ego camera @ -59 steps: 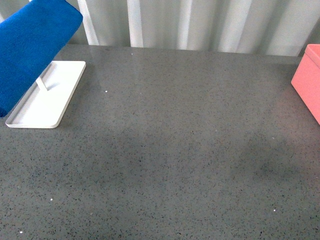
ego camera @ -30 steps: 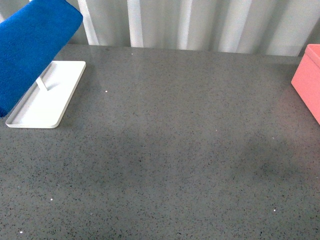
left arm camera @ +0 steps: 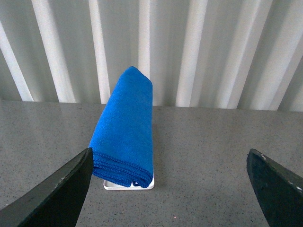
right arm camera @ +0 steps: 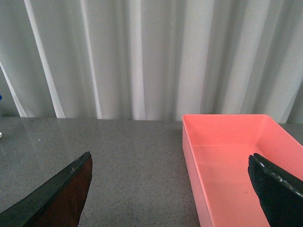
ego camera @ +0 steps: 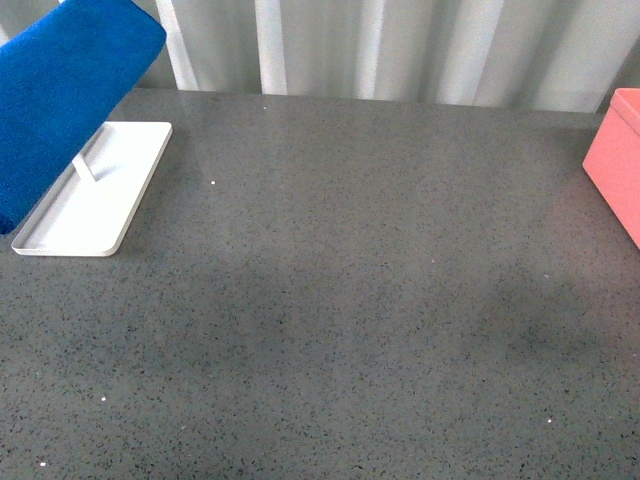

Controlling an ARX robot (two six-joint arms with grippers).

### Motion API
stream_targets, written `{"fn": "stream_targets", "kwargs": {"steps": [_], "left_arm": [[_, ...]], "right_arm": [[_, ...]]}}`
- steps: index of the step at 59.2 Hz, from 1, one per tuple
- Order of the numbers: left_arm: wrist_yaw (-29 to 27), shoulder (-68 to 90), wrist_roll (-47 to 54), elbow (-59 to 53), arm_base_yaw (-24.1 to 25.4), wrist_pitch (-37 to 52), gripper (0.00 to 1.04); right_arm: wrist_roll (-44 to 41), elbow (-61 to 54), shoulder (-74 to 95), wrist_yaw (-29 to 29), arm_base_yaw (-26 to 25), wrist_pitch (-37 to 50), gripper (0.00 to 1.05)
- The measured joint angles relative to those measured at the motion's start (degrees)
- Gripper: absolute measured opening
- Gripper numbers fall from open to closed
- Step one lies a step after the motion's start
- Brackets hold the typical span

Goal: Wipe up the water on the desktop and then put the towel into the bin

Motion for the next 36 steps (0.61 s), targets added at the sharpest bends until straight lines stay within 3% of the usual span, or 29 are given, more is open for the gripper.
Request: {"fn": "stream_targets", "kwargs": {"steps": [15, 18, 20, 27, 30, 36], "left_arm": [[0.7, 0.5, -0.3, 0.2, 0.1, -0.7, 0.98], [6.0, 7.3, -4.2, 4.7, 1.6, -12.5, 0.98], [6.7, 11.9, -5.3, 5.9, 2.4, -13.8, 0.98], [7.0, 27.4, -4.5, 9.6, 3.4, -1.4, 0.98], [7.4, 36.5, -3.2, 14.1, 3.4, 7.3, 0.98], [7.4, 50.9, -1.8, 22.8, 3.1, 16.3, 0.98]], "right_arm": [[0.0, 0.0, 0.0, 0.0, 0.0, 0.0, 0.98], [0.0, 0.0, 0.0, 0.0, 0.0, 0.0, 0.98], [0.0, 0.0, 0.0, -0.1, 0.0, 0.0, 0.98], [0.0, 0.0, 0.0, 0.0, 0.0, 0.0, 0.98], [0.0, 0.0, 0.0, 0.0, 0.0, 0.0, 0.98], [0.0, 0.0, 0.0, 0.0, 0.0, 0.0, 0.98]]}}
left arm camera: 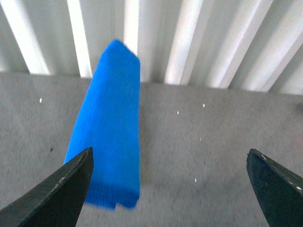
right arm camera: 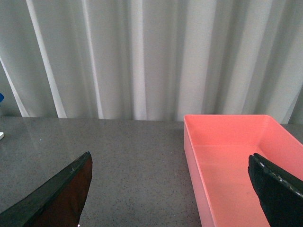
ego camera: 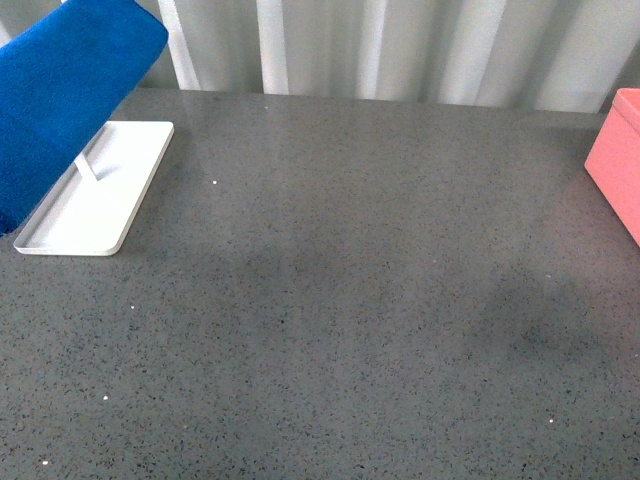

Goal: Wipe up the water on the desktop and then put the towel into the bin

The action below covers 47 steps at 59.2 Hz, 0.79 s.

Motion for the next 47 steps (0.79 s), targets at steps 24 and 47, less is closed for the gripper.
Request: {"fn": "stream_targets", "kwargs": {"steps": [24, 47], "left_arm": [[-5.5, 44.6, 12.7, 38.6, -5.0, -5.3, 0.98], [-13.9, 62.5, 15.6, 50.5, -5.4, -6.3, 0.98]], "right_arm": [[0.0, 0.0, 0.0, 0.0, 0.0, 0.0, 0.98], [0.0, 0.0, 0.0, 0.0, 0.0, 0.0, 0.98]]}}
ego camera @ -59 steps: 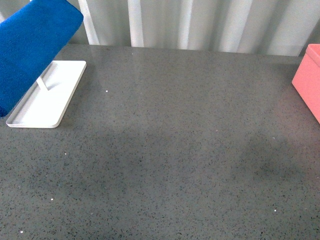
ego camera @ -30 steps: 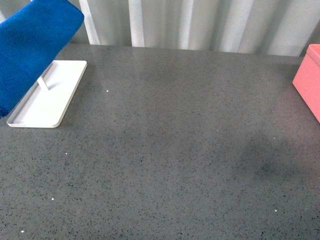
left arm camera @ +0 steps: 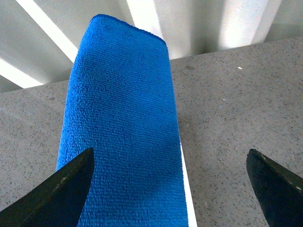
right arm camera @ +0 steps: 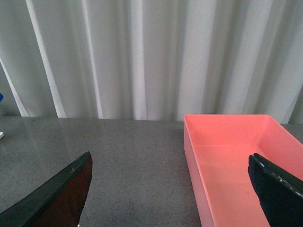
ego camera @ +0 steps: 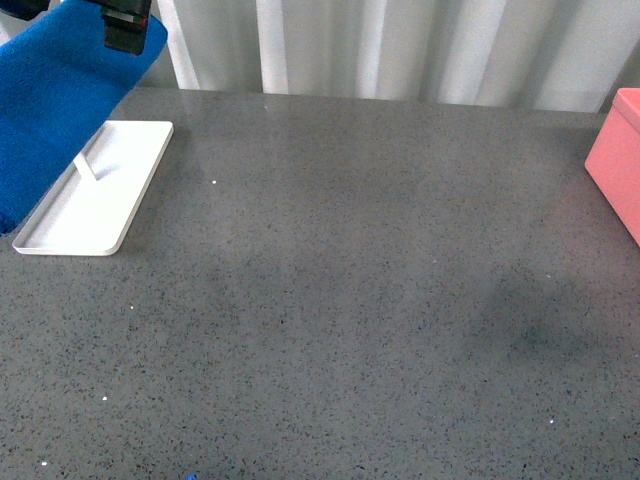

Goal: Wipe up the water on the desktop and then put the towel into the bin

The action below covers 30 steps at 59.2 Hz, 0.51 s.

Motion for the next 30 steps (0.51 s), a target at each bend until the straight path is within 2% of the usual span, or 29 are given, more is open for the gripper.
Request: {"fn": "stream_targets", "kwargs": {"steps": [21, 30], "left_arm": [[-4.1, 5.3, 1.0, 6.2, 2.4, 3.3, 0.98], [-3.6, 7.8, 1.0, 7.2, 3.4, 1.2, 0.98]], "right_arm": [[0.0, 0.0, 0.0, 0.0, 0.0, 0.0, 0.98], [0.0, 0.0, 0.0, 0.0, 0.0, 0.0, 0.98]]}}
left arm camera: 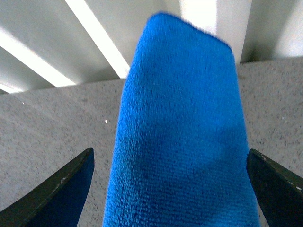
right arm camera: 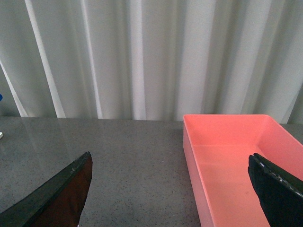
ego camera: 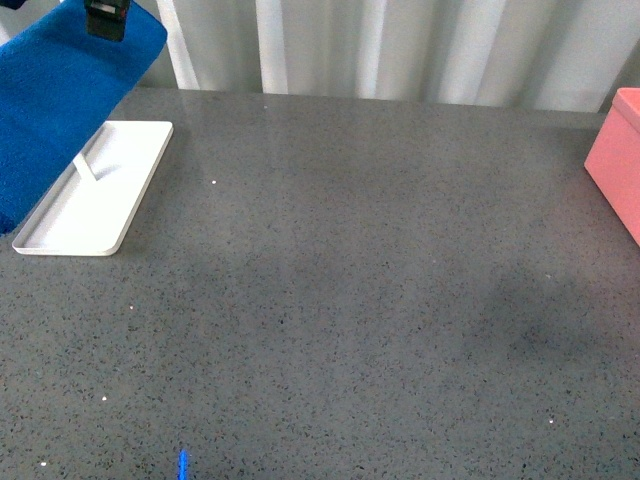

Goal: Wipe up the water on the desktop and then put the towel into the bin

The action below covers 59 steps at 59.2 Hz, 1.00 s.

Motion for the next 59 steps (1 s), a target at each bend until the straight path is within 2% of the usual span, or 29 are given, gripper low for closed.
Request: {"fn": "stream_targets", "kwargs": {"steps": [25, 47, 51, 59], "left_arm": [[0.1, 1.1, 2.2, -0.6, 0.6, -1.9, 0.96], [0.0, 1.4, 3.2, -0.8, 0.8, -1.9, 0.38], [0.2, 1.4, 3.4, -0.7, 1.0, -1.9, 0.22], [0.7, 1.3, 3.7, -0.5, 1.1, -2.0, 0.07]], "right_arm": [[0.0, 0.0, 0.0, 0.0, 0.0, 0.0, 0.98], [0.0, 0.0, 0.0, 0.0, 0.0, 0.0, 0.98], [0.0, 0.0, 0.0, 0.0, 0.0, 0.0, 0.98], [0.0, 0.0, 0.0, 0.0, 0.0, 0.0, 0.98]]}}
